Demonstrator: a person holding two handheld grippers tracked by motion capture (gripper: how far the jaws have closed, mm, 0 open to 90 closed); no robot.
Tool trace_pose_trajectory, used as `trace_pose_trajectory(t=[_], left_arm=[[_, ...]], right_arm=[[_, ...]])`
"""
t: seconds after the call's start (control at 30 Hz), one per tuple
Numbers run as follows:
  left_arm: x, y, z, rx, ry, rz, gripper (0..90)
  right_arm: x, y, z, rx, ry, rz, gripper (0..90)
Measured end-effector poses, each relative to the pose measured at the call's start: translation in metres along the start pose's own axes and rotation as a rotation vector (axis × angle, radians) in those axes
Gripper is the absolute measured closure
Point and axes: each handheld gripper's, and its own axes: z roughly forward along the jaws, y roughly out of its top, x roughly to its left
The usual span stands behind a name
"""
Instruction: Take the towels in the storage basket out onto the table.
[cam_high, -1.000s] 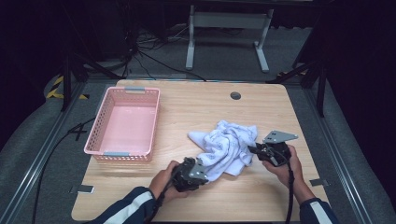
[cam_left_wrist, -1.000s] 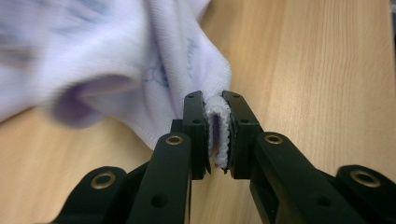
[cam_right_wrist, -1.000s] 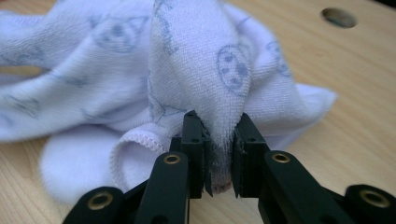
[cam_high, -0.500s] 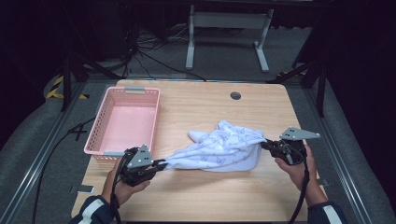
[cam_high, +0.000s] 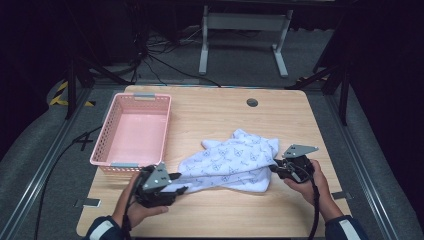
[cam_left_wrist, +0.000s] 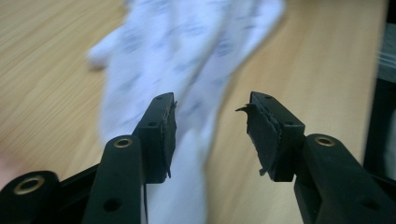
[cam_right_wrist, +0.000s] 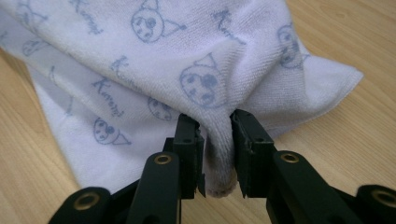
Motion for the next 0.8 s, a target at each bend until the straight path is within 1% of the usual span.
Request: trace_pose_trajectory(t=[0.03, 0.07, 0.1, 0.13, 0.17, 0.2, 0.23, 0.27, 0.3, 0.33, 0.37, 0.4, 0.43, 0.47, 0.5, 0.53, 0.57, 0.6, 0.63, 0.67, 0.7, 0.73, 0.77, 0.8], left_arm=[[-0.005, 0.005, 0.008, 0.000, -0.029, 0.035, 52.0], [-0.005, 0.005, 0.008, 0.000, -0.029, 0.035, 50.3], [-0.013, 0.013, 0.021, 0.003, -0.067, 0.057, 50.3], [-0.016, 0.017, 0.031, 0.009, -0.104, 0.071, 49.6], [-0.020, 0.022, 0.044, 0.029, -0.129, 0.092, 49.4], [-0.023, 0.028, 0.058, 0.051, -0.148, 0.125, 49.1], [-0.026, 0.032, 0.069, 0.072, -0.166, 0.137, 49.4], [-0.026, 0.032, 0.069, 0.072, -0.166, 0.137, 49.7], [-0.029, 0.037, 0.082, 0.096, -0.170, 0.140, 49.7], [-0.031, 0.043, 0.100, 0.120, -0.158, 0.173, 49.2], [-0.031, 0.043, 0.100, 0.120, -0.158, 0.173, 50.2], [-0.031, 0.047, 0.118, 0.133, -0.151, 0.139, 49.9], [-0.030, 0.049, 0.126, 0.125, -0.143, 0.144, 48.8], [-0.028, 0.051, 0.131, 0.129, -0.133, 0.146, 48.8], [-0.025, 0.052, 0.139, 0.126, -0.140, 0.132, 48.8], [-0.024, 0.053, 0.144, 0.125, -0.127, 0.119, 47.4], [-0.024, 0.053, 0.144, 0.125, -0.127, 0.119, 46.5], [-0.020, 0.053, 0.153, 0.134, -0.122, 0.109, 46.5], [-0.018, 0.051, 0.157, 0.128, -0.117, 0.085, 46.5], [-0.016, 0.051, 0.160, 0.140, -0.118, 0.091, 46.6], [-0.015, 0.050, 0.161, 0.146, -0.122, 0.077, 47.0], [-0.014, 0.049, 0.164, 0.143, -0.127, 0.075, 48.3], [-0.012, 0.048, 0.164, 0.136, -0.128, 0.078, 49.9], [-0.011, 0.048, 0.164, 0.138, -0.126, 0.075, 52.0]], right_arm=[[0.001, 0.001, 0.002, 0.006, -0.002, -0.007, 69.7], [0.001, 0.001, 0.002, 0.006, -0.002, -0.007, 69.7], [0.002, 0.001, 0.004, 0.003, -0.006, -0.005, 67.9], [0.002, 0.001, 0.005, -0.001, 0.005, -0.005, 66.7], [0.003, 0.002, 0.007, 0.000, 0.011, -0.008, 64.3], [0.004, 0.003, 0.008, -0.004, 0.009, -0.013, 63.6], [0.006, 0.004, 0.010, -0.003, 0.017, -0.013, 63.2], [0.006, 0.004, 0.010, -0.003, 0.017, -0.013, 63.2], [0.008, 0.004, 0.011, -0.003, 0.020, -0.027, 62.1], [0.011, 0.005, 0.012, 0.000, 0.026, -0.038, 62.2], [0.012, 0.005, 0.012, -0.002, 0.036, -0.041, 61.3], [0.012, 0.004, 0.011, -0.005, 0.040, -0.046, 59.7], [0.011, 0.004, 0.010, -0.010, 0.043, -0.044, 59.4], [0.011, 0.004, 0.008, -0.015, 0.045, -0.045, 58.4], [0.010, 0.003, 0.007, -0.019, 0.054, -0.045, 56.8], [0.008, 0.003, 0.004, -0.029, 0.063, -0.043, 54.1], [0.006, 0.003, 0.002, -0.036, 0.065, -0.041, 52.7], [0.003, 0.003, -0.003, -0.058, 0.071, -0.036, 51.2], [-0.001, 0.004, -0.008, -0.077, 0.068, -0.034, 50.1], [-0.004, 0.006, -0.013, -0.095, 0.058, -0.019, 48.3], [-0.009, 0.008, -0.019, -0.128, 0.043, -0.010, 46.8], [-0.013, 0.009, -0.022, -0.156, 0.040, 0.006, 46.1], [-0.019, 0.011, -0.025, -0.188, 0.034, 0.033, 44.0], [-0.024, 0.014, -0.025, -0.201, 0.025, 0.049, 41.0]])
